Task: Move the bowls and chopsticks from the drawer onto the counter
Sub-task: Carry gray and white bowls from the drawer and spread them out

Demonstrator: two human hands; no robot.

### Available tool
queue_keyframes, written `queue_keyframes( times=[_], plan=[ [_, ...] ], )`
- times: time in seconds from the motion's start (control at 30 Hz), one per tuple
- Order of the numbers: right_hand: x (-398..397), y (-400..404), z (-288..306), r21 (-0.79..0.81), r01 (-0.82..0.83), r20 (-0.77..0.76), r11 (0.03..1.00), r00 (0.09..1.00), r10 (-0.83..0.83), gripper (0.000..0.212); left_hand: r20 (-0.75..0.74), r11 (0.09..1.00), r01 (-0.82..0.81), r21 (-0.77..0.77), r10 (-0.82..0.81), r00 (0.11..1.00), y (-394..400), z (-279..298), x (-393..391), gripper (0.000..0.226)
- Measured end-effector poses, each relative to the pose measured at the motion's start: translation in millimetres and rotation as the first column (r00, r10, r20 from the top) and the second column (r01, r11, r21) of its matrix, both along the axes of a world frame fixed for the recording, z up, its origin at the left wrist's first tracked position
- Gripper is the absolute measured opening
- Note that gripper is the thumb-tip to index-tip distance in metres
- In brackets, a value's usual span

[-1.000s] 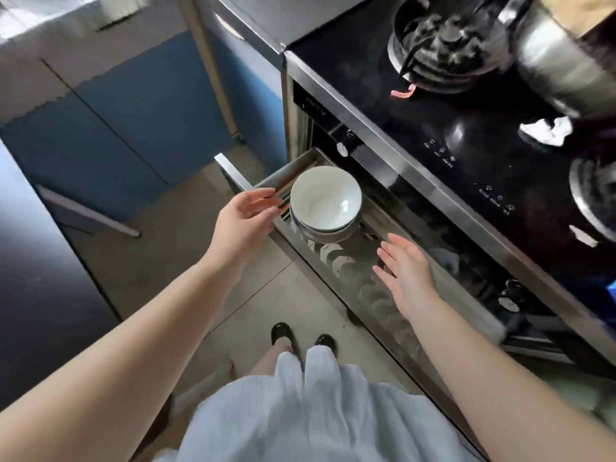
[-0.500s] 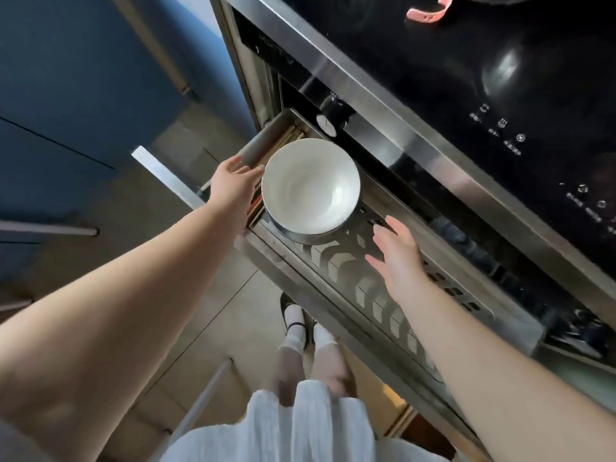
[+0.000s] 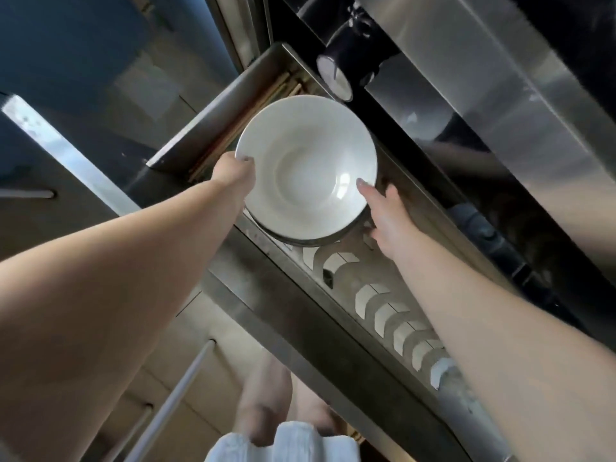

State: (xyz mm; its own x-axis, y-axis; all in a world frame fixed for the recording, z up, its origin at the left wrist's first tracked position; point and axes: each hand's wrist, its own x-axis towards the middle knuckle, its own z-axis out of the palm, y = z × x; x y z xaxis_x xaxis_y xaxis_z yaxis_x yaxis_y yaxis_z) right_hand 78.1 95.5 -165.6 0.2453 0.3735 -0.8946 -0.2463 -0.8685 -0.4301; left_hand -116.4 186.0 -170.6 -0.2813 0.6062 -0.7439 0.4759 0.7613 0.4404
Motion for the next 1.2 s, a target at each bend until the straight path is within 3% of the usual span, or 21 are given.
queue_keyframes(
  times=[0.03,0.1,0.2,0.33,0.43,0.57,0.7,0.8,0.87,0.97,1.2],
  plan=[
    [0,2,-4,-0.002,0.003,-0.009,1.0,1.0,-0.003,0.119,-0.009,1.0,-0.003,-0.001,0.003,1.0,1,-3,0,0.033],
    [-1,6,-10,-0.006,0.029,-0.018,1.0,0.999,-0.029,0.111,0.004,0.999,-0.016,-0.037,0.016,1.0,3,-5,1,0.032],
    [-2,6,-15,-0.015,0.066,-0.027,0.998,0.997,-0.066,0.06,0.017,0.996,-0.026,-0.08,0.028,0.999,6,-5,3,0.031],
    [-6,7,-17,-0.016,0.105,-0.014,0.994,0.994,-0.105,0.034,-0.017,0.999,0.026,-0.035,-0.027,1.0,6,-5,3,0.032],
    [-5,8,-18,-0.013,0.108,0.004,0.994,0.994,-0.108,0.048,-0.047,0.995,0.085,-0.05,-0.087,0.995,6,-2,1,0.033],
    [-1,-1,-6,-0.07,0.047,-0.006,0.996,0.999,-0.048,0.087,-0.076,0.968,0.195,-0.16,-0.209,0.975,6,17,-2,0.032],
    [-4,-17,36,-0.131,0.032,-0.044,0.991,0.998,-0.038,0.064,-0.083,0.909,0.324,-0.262,-0.356,0.931,-2,49,-4,0.028],
    [-6,-31,73,-0.165,0.035,-0.078,0.986,0.996,-0.049,0.032,-0.049,0.902,0.32,-0.291,-0.348,0.936,-12,78,-7,0.013],
    [-4,-40,97,-0.186,0.039,-0.129,0.982,0.99,-0.064,0.019,-0.027,0.904,0.296,-0.309,-0.32,0.947,-17,98,-10,0.021],
    [-1,-52,131,-0.177,0.034,-0.18,0.984,0.981,-0.066,0.018,0.003,0.896,0.299,-0.328,-0.315,0.949,-25,127,-12,0.032],
    [1,-81,191,-0.084,-0.025,-0.146,0.996,0.989,0.012,0.027,0.035,0.927,0.284,-0.245,-0.285,0.958,-56,201,-14,0.029]
  ],
)
